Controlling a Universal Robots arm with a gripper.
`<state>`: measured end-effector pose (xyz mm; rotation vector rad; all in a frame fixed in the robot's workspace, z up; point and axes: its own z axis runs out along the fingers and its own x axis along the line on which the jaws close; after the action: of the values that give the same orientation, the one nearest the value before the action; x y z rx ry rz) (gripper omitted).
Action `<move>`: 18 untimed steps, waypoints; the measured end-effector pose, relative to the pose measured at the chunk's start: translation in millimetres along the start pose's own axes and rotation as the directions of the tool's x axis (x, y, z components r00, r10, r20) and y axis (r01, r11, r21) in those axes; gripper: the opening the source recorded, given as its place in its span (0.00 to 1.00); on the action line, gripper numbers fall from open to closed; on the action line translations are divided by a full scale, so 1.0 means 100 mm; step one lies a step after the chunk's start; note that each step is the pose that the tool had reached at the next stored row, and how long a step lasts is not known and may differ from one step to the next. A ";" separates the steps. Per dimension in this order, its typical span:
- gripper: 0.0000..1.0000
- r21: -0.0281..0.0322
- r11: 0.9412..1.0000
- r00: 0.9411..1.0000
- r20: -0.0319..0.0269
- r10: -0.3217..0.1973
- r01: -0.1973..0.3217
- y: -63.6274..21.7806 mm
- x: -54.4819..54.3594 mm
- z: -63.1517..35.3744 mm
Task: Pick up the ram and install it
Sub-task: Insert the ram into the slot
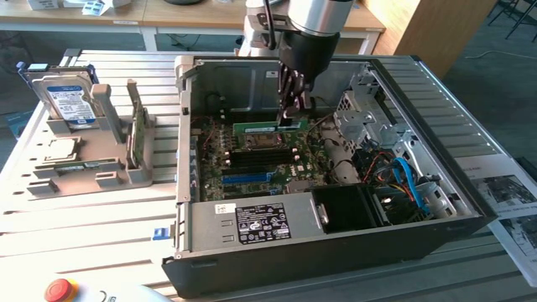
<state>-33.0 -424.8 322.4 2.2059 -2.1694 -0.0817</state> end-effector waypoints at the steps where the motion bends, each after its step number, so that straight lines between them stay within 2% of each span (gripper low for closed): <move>1: 0.12 0.000 1.000 1.000 0.000 0.000 0.000 -0.001 0.00 0.016; 18: 0.12 0.000 1.000 1.000 0.000 0.003 -0.003 -0.023 0.00 0.323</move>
<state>-33.0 -424.8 290.1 2.2028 -2.1732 -0.0816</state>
